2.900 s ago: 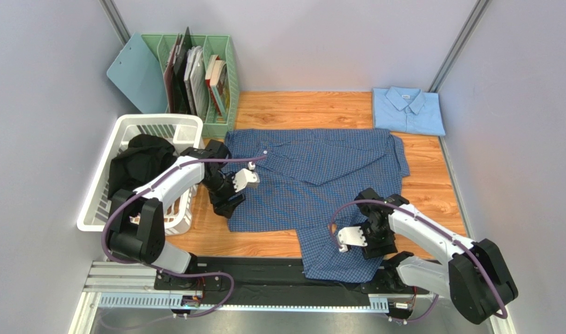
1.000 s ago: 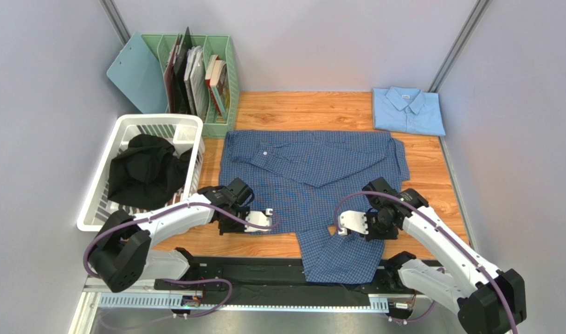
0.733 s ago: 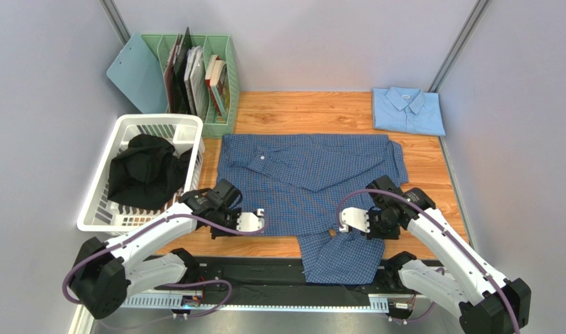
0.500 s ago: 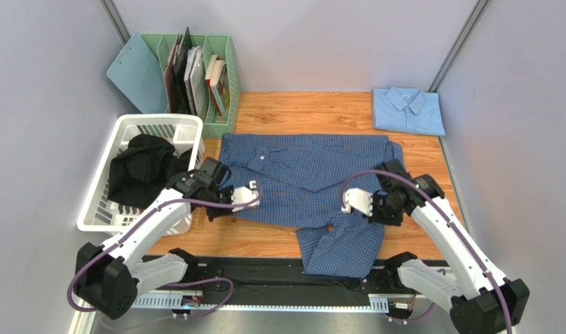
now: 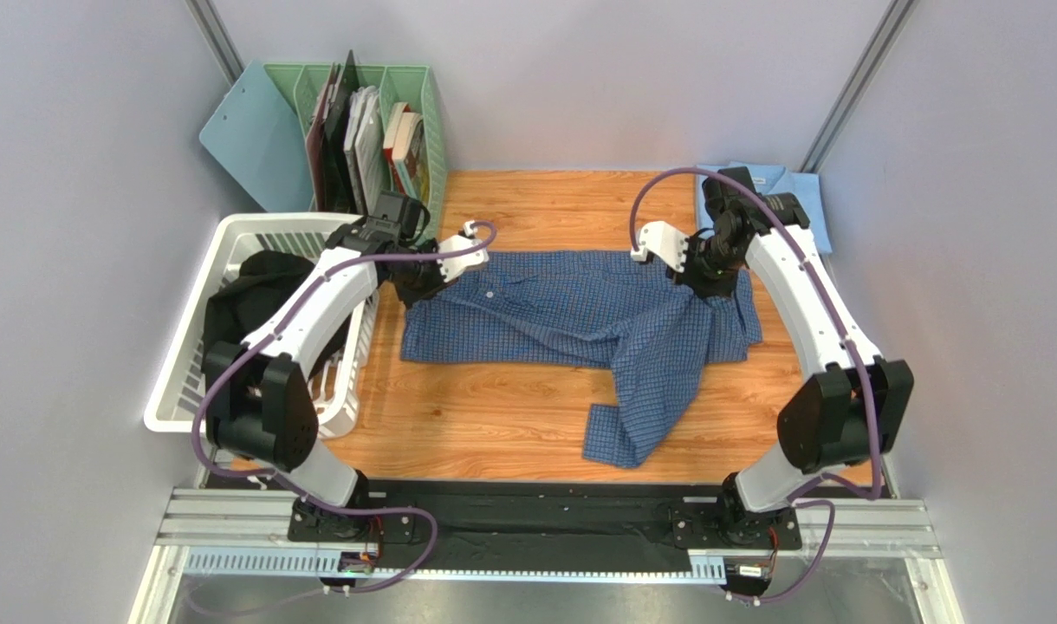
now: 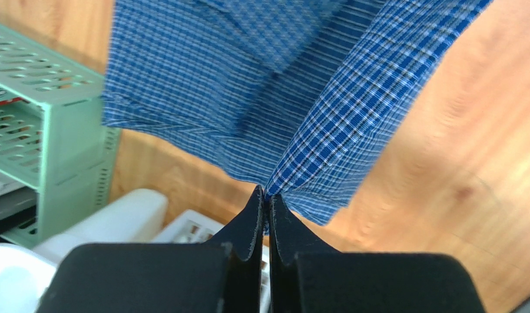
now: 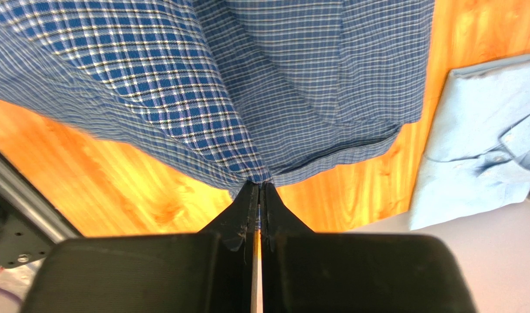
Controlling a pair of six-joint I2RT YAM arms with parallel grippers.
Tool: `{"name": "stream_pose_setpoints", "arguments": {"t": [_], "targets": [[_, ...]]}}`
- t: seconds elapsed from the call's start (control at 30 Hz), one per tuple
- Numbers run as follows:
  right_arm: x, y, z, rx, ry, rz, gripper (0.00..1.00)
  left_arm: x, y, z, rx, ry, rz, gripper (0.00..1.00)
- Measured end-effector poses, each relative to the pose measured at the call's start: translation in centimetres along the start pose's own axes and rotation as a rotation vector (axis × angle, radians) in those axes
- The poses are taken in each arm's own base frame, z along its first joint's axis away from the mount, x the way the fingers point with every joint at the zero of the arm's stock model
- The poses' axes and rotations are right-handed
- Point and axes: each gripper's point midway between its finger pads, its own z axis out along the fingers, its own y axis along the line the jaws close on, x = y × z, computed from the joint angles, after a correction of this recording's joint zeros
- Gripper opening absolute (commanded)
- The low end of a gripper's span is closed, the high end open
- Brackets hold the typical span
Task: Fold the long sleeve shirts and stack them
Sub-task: Fold the shirt
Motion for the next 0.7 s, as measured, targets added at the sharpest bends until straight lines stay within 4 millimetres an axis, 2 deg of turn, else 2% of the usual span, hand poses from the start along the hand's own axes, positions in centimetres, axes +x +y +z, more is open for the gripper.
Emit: {"name": "stream_pose_setpoints", "arguments": {"t": [0.13,0.23,0.47,0.7], "targets": [[0.3,-3.0,1.2,0.004,0.009,0.016,0.00,0.2,2.7,1.3,-0.021,0.013,-0.027,0.00],[0.5,-4.9,2.3,0.011,0.012,0.024,0.00,0.6,3.6,2.4,-0.016,0.027,-0.041,0.00],[0.5,-6.9,4.7,-0.003,0.020,0.034,0.00,1.6,3.6,4.9,0.018,0.061,-0.057,0.00],[0.0,-8.6,5.1,0.022,0.010,0.025,0.00,2.1,4.3,5.2,-0.002,0.070,-0.067,0.00]]}}
